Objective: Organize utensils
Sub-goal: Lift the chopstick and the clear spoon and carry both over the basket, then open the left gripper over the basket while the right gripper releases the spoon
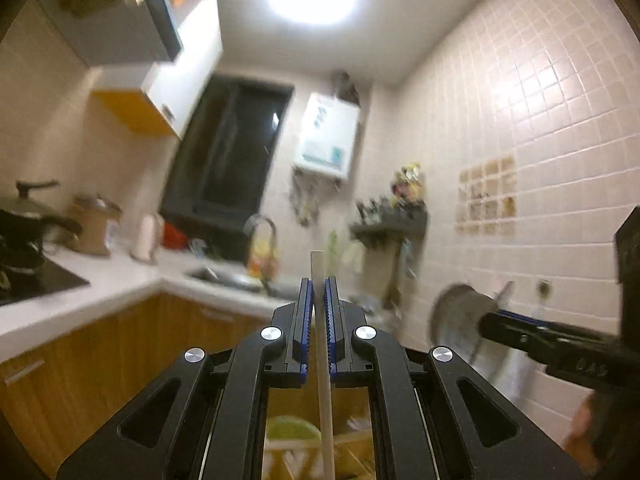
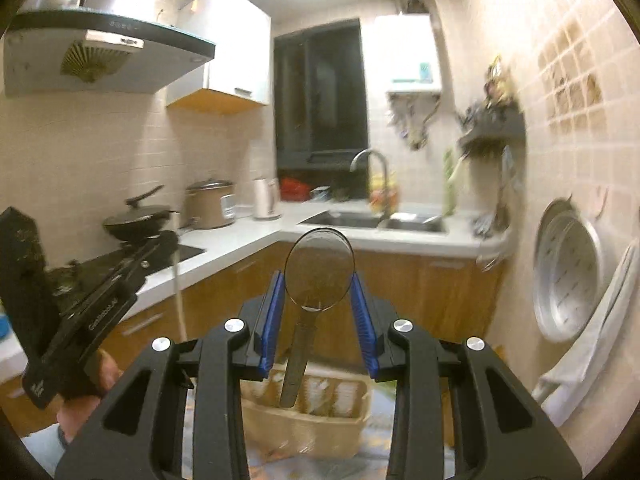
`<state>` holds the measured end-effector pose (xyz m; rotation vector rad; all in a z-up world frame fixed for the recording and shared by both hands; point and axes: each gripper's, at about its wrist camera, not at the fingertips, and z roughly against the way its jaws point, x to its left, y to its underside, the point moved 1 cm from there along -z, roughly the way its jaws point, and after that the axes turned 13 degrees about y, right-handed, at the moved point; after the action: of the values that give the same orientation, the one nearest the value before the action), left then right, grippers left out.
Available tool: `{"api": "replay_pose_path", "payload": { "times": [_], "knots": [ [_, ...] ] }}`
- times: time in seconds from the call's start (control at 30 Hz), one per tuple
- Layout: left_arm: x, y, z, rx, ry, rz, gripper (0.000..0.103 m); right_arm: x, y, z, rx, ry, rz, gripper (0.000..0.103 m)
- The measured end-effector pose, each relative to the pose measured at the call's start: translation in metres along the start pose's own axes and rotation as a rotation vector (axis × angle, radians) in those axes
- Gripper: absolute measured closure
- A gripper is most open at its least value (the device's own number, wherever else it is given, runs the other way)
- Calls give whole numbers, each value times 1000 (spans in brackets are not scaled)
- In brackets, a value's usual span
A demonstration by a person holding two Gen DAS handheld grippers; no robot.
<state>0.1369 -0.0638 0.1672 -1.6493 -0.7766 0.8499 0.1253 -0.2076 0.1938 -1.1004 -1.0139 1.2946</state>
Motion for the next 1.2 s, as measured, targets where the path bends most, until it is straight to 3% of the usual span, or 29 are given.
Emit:
{"api": "replay_pose_path", "payload": {
  "times": [0.23,0.37,0.57,0.8,0.87,0.93,1.2],
  "knots": [
    [30,25,-35,-27,-74,17,99,8,24,-47,12,85,70,72],
    [34,38,-50,-19,-110,-32,99,7,38,-71,45,97,74,72],
    [30,62,-52,-10,-156,-114,99,9,59,-90,84,107,84,72],
    [32,69,-43,16,-171,-118,98,3,72,-96,147,84,58,72],
    [31,66,-38,34,-167,-115,89,1,74,-96,192,46,47,69],
    [28,63,-31,42,-167,-118,62,-2,74,-93,225,-7,29,36],
    [11,18,33,60,-118,-130,25,-21,59,-29,194,-25,-22,34]
  ]
}}
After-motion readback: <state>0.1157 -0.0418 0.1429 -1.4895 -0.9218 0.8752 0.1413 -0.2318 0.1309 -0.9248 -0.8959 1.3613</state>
